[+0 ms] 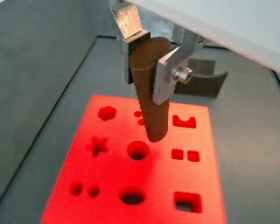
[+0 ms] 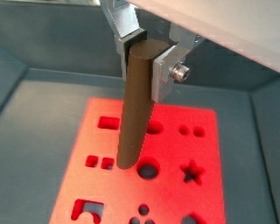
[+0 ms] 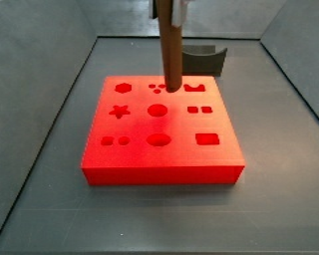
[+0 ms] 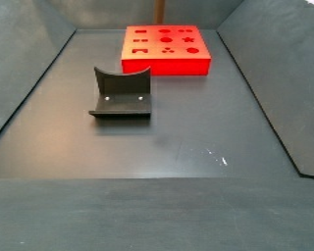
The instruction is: Insert the oval object.
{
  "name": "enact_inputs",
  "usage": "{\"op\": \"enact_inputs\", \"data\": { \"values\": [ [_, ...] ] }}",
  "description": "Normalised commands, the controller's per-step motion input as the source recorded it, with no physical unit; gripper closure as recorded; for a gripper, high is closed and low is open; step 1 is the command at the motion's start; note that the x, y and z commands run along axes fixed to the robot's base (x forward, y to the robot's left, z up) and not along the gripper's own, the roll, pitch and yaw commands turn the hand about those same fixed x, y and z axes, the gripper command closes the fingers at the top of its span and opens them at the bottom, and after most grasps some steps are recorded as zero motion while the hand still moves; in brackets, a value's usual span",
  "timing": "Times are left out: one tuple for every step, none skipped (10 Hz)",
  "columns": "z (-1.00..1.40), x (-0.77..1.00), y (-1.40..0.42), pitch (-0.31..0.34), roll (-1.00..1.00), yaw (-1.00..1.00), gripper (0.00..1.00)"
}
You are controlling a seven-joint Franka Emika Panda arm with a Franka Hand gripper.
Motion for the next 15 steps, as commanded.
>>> {"op": "enact_inputs", "data": {
  "values": [
    [-0.13, 0.0, 0.25, 0.454, 0.06, -0.59, 1.0],
    [-0.25, 0.0, 0.06, 0.284, 0.23, -0.63, 1.0],
    [-0.09, 0.06, 0.0, 0.439, 0.16, -0.43, 1.0],
    [-0.32, 0.02, -0.15, 0.396, -0.02, -0.57, 1.0],
    [-0.2, 0.0, -0.21, 0.461, -0.1, -0.58, 1.0],
    [0.0, 0.07, -0.15, 0.387, -0.28, -0.61, 1.0],
    [0.24, 0.08, -0.21, 0.259, -0.36, -0.58, 1.0],
    [0.2, -0.01, -0.09, 0.011, -0.5, -0.5, 1.0],
    [0.24, -0.05, -0.09, -0.056, -0.5, -0.5, 1.0],
    [0.43, 0.0, -0.07, -0.064, -0.5, -0.59, 1.0],
    [0.49, 0.3, 0.0, 0.0, -0.5, -0.63, 1.0],
    [0.45, 0.33, 0.0, 0.0, -0.5, -0.63, 1.0],
    [0.21, 0.11, 0.0, -0.117, -0.5, -0.69, 1.0],
    [0.09, 0.16, 0.02, -0.216, -0.5, -0.65, 1.0],
    [-0.01, 0.07, -0.01, -0.051, -0.01, -0.55, 1.0]
  ]
}}
